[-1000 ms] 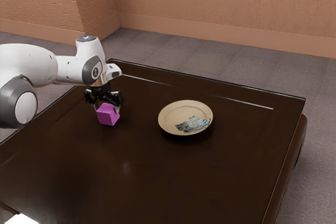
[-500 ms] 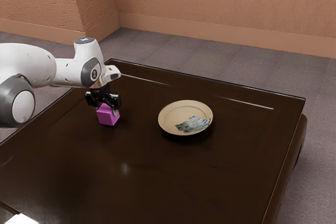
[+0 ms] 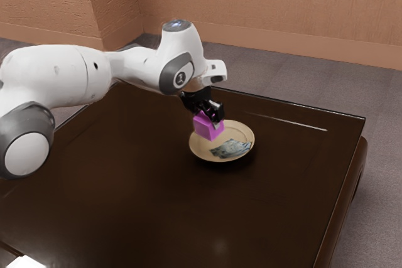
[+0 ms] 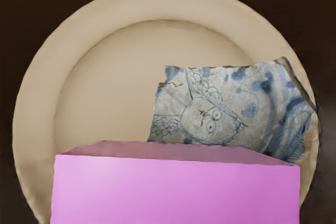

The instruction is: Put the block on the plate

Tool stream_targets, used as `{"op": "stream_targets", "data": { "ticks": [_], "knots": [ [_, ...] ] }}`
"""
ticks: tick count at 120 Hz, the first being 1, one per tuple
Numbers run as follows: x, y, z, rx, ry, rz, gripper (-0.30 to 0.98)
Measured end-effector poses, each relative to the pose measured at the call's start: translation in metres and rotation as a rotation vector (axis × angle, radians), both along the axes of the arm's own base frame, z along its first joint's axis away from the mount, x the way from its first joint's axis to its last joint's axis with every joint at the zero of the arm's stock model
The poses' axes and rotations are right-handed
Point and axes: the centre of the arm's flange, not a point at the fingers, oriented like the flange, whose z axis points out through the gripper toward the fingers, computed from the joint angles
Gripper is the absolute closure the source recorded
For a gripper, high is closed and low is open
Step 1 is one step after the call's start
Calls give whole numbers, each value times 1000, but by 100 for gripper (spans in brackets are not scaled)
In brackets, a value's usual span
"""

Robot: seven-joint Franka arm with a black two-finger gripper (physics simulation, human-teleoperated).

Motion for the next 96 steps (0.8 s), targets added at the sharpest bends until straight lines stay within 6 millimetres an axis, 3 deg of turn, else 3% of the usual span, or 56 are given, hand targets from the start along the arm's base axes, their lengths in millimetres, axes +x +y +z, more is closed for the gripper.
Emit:
{"op": "stream_targets", "data": {
  "ticks": [6,12,34,54,67,70,78,96],
  "knots": [
    [2,-22,-15,-4,13,-23,29],
    [7,-31,-28,-7,23,-29,29],
    [52,-5,-51,-11,4,17,29],
    [56,-3,-60,-17,22,22,17],
    [55,-4,-55,-20,25,18,10],
    [54,-4,-40,-23,17,19,9],
    [32,5,37,-43,-5,24,7],
    [-78,22,202,-16,6,21,3]
  ]
}}
